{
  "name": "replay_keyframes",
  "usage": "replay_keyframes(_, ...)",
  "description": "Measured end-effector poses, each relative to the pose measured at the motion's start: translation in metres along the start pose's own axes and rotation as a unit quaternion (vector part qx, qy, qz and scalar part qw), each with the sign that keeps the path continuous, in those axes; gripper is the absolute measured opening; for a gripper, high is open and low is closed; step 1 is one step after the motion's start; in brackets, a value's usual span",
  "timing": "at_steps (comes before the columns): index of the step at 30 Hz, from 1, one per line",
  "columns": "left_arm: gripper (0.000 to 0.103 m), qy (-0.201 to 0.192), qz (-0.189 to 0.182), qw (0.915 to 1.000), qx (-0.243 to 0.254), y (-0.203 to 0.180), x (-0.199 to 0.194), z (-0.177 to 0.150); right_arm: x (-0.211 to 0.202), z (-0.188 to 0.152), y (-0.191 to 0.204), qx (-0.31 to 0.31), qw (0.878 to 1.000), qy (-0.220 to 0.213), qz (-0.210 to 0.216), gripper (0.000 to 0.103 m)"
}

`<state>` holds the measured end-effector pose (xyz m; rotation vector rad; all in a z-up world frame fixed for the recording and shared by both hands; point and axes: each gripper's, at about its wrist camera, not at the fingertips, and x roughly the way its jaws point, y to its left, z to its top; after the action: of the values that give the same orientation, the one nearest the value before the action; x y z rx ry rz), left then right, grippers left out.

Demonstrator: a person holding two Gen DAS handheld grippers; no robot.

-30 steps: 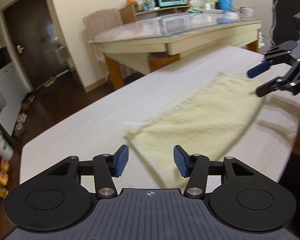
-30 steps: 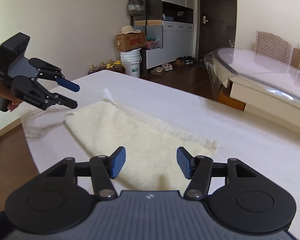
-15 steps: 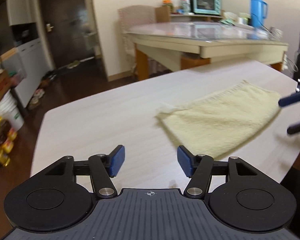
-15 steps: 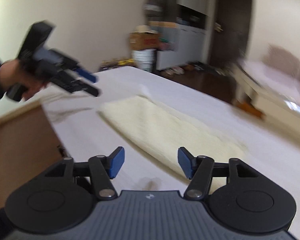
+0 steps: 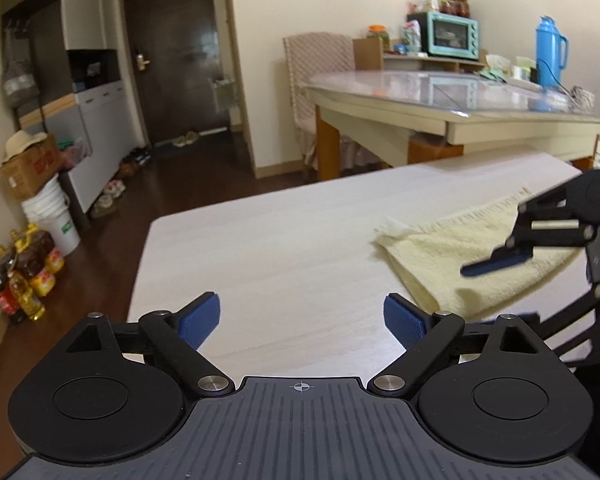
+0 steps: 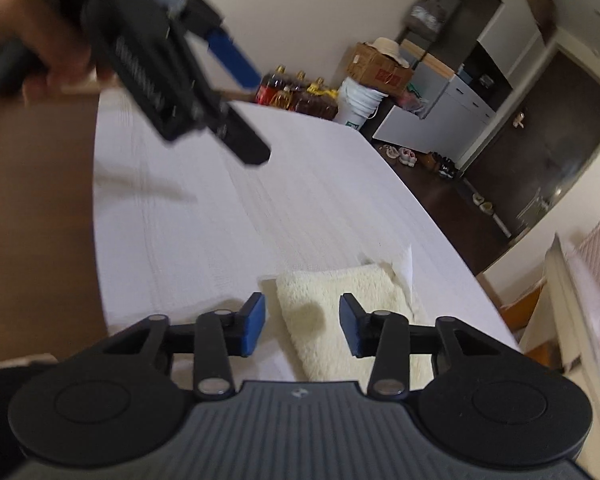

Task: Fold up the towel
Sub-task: 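Grasp the towel edge with the left tool while the right tool grasps its corner, then lift the towel edge and fold it over onto the towel with both tools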

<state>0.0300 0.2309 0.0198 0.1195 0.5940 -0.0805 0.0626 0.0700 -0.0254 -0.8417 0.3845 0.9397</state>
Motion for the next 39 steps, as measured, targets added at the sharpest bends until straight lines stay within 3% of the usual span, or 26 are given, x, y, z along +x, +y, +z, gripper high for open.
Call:
replay_keyframes(4,0.094,-0.003,0.000,1.0000,-0.008,0.004,-0.001,-0.002,0.013,0.004,0.009,-0.024,1.000,0.004,-0.014,0.032)
replay_keyframes(6,0.094,-0.002,-0.002,1.0000,-0.005,0.004,-0.001,-0.004,0.021,0.005,0.013,-0.031,0.999,0.005,-0.009,0.013)
replay_keyframes(7,0.094,-0.002,-0.007,1.0000,0.002,0.002,-0.001,-0.005,0.024,0.004,0.014,-0.033,0.999,0.004,-0.006,0.010)
replay_keyframes(10,0.094,-0.004,-0.028,0.9987,0.042,-0.008,-0.002,-0.008,0.015,-0.001,0.010,-0.018,1.000,-0.016,0.014,0.008)
replay_keyframes(14,0.094,-0.010,-0.068,0.9907,0.118,-0.032,-0.005,-0.015,-0.026,-0.011,-0.015,0.043,0.995,-0.043,0.080,0.008)
replay_keyframes(17,0.094,-0.031,-0.095,0.9762,0.193,-0.063,-0.007,-0.022,-0.061,-0.029,-0.045,0.108,0.984,-0.060,0.131,0.008)
replay_keyframes(20,0.094,-0.056,-0.118,0.9557,0.264,-0.093,-0.009,-0.025,-0.092,-0.051,-0.070,0.158,0.971,-0.068,0.165,0.008)
replay_keyframes(25,0.093,-0.068,-0.165,0.9216,0.345,-0.141,-0.001,-0.030,-0.119,-0.078,-0.086,0.184,0.962,-0.066,0.193,0.008)
replay_keyframes(28,0.070,-0.053,-0.190,0.9020,0.384,-0.161,0.005,-0.033,-0.128,-0.089,-0.083,0.183,0.961,-0.058,0.198,0.008)
replay_keyframes(30,0.043,-0.045,-0.197,0.8912,0.406,-0.167,0.006,-0.036,-0.133,-0.097,-0.081,0.187,0.960,-0.058,0.199,0.008)
replay_keyframes(31,0.034,-0.040,-0.203,0.8843,0.419,-0.171,0.006,-0.038,-0.135,-0.100,-0.081,0.190,0.960,-0.058,0.199,0.008)
replay_keyframes(32,0.016,-0.036,-0.205,0.8803,0.426,-0.172,0.006,-0.039,-0.137,-0.102,-0.081,0.194,0.959,-0.059,0.199,0.008)
replay_keyframes(33,0.011,-0.031,-0.208,0.8783,0.429,-0.173,0.007,-0.039,-0.138,-0.105,-0.081,0.199,0.958,-0.060,0.198,0.008)
replay_keyframes(37,0.010,-0.013,-0.214,0.8729,0.438,-0.175,0.013,-0.037,-0.140,-0.117,-0.077,0.214,0.956,-0.066,0.191,0.009)
replay_keyframes(39,0.010,-0.008,-0.216,0.8739,0.435,-0.174,0.015,-0.036,-0.142,-0.122,-0.067,0.205,0.960,-0.074,0.177,0.017)
